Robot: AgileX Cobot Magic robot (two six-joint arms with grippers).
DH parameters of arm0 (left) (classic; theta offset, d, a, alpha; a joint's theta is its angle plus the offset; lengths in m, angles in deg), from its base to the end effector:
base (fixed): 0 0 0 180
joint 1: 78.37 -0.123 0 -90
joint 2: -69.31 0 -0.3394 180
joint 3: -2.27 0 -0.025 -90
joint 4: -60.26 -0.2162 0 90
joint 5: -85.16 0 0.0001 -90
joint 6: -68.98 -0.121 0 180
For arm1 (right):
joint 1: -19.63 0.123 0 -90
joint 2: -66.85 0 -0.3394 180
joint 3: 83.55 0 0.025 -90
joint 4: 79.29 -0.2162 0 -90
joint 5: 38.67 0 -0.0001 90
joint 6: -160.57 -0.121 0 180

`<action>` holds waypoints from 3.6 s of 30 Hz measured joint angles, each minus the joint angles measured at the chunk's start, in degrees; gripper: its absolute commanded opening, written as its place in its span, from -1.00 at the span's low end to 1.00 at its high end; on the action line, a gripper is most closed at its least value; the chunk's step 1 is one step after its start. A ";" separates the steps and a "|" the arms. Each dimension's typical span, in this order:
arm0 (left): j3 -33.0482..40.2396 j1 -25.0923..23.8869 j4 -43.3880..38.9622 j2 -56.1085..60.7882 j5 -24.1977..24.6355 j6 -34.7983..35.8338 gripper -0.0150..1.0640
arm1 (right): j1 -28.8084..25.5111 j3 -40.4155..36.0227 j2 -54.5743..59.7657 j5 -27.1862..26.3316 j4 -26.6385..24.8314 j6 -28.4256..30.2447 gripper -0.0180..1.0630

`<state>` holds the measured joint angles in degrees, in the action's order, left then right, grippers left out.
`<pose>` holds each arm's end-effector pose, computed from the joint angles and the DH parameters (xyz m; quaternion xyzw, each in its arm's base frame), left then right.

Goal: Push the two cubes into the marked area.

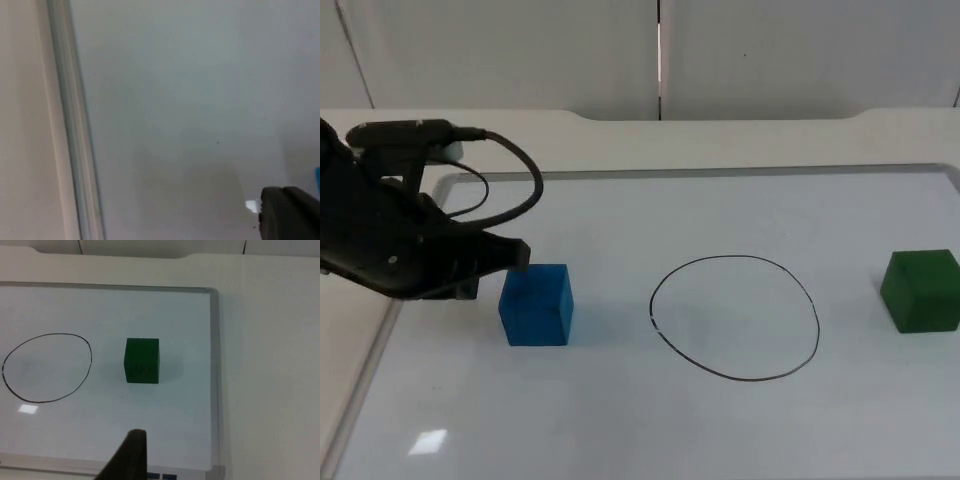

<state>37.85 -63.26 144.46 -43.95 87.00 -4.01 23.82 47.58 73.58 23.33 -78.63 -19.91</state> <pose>0.3171 -0.0897 0.1590 0.0371 0.9629 -0.0758 0.2565 -0.0654 -0.0060 0.2494 -0.0274 0.8549 0.0154 0.5178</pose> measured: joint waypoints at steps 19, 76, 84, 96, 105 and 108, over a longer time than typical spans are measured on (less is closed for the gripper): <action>-1.78 0.00 0.00 -4.12 4.79 0.00 -0.98 | 0.00 0.00 0.00 0.00 0.00 0.00 0.98; -1.87 4.22 0.38 -4.12 18.23 0.00 -0.98 | 0.00 0.00 0.00 0.00 0.00 0.11 0.98; -1.87 5.32 0.38 -4.12 14.59 0.00 -0.98 | 0.00 0.00 0.00 0.00 0.00 0.11 0.98; -3.44 5.32 0.98 -4.12 14.21 0.00 -0.98 | 0.00 0.00 0.00 0.00 0.00 0.11 0.98; -3.44 5.71 1.44 -4.12 15.02 -0.12 -0.98 | 0.00 0.00 0.00 0.00 0.00 0.11 0.98; -3.44 6.59 1.53 -4.12 14.56 -0.22 -0.98 | 0.00 0.00 0.00 0.00 0.00 0.11 0.98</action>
<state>34.41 -56.67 145.99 -48.07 101.56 -4.23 23.82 47.58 73.58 23.33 -78.63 -19.81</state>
